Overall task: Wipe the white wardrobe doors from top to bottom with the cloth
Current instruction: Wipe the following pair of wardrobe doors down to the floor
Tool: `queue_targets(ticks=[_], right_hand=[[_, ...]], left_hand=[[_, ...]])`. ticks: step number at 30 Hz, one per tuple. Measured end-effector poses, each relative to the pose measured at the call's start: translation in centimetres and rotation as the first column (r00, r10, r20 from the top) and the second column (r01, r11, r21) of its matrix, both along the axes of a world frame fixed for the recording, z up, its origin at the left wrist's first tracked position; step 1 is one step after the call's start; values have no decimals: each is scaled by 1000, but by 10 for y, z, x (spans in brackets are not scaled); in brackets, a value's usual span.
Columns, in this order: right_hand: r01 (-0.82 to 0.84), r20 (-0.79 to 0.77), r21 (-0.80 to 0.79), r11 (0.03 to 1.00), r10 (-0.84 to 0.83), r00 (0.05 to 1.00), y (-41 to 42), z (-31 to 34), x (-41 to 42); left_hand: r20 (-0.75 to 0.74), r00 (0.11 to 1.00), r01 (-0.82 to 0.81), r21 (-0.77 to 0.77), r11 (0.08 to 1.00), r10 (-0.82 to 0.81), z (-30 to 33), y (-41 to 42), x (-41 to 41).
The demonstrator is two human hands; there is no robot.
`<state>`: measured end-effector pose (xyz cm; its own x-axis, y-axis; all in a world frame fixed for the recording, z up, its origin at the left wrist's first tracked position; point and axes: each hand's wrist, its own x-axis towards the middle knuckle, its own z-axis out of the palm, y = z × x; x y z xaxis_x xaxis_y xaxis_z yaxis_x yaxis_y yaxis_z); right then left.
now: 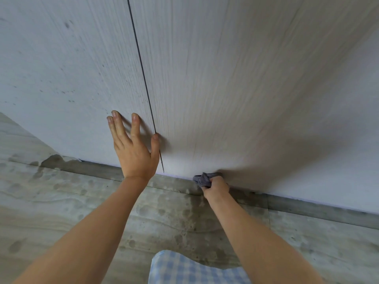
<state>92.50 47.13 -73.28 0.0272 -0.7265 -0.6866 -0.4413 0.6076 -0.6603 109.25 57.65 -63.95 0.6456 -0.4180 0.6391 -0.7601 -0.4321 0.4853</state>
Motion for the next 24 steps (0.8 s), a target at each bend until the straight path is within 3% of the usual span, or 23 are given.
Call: queue_targets(ticks=[2,3,5,7,8,10,11,13,16,20,22,24], right_hand=[[-78,-33,-69,995,76,997,-7,-4,-24],[-209,-134,-133,969,191,972,-11,-3,-41],[-140,-195,-119,983,115,974,-29,1,-72],[40,-131,-166,985,-63,989,-50,4,-100],[253,-57,-164,954,-265,963,-55,6,-111],[336,52,-89,938,-332,942,-51,18,-113],[356,28,-45,934,-355,935,-49,19,-109],[472,187,145,869,-493,850,-52,46,-96],[365,437,380,850,-512,739,-33,73,-61],[359,603,403,842,-539,588,7,115,-16],[367,610,390,844,-536,584,10,121,-12],[408,566,309,859,-511,646,5,129,-20]], left_hand=[[-17,1000,16,24,1000,-15,4,5,-2],[-29,999,20,41,999,-19,5,7,-3],[-65,997,34,77,996,-29,10,12,-7],[-105,994,36,105,994,-25,15,14,-10],[-125,992,34,124,992,-19,18,15,-13],[-162,987,23,167,986,5,21,15,-16],[-182,983,20,189,982,15,23,15,-18],[-213,977,21,219,975,27,27,17,-23],[-244,969,19,273,962,50,35,20,-30],[-283,956,33,355,934,74,48,24,-38],[-279,956,31,399,916,89,54,28,-39],[-278,954,21,443,896,115,59,33,-39]])
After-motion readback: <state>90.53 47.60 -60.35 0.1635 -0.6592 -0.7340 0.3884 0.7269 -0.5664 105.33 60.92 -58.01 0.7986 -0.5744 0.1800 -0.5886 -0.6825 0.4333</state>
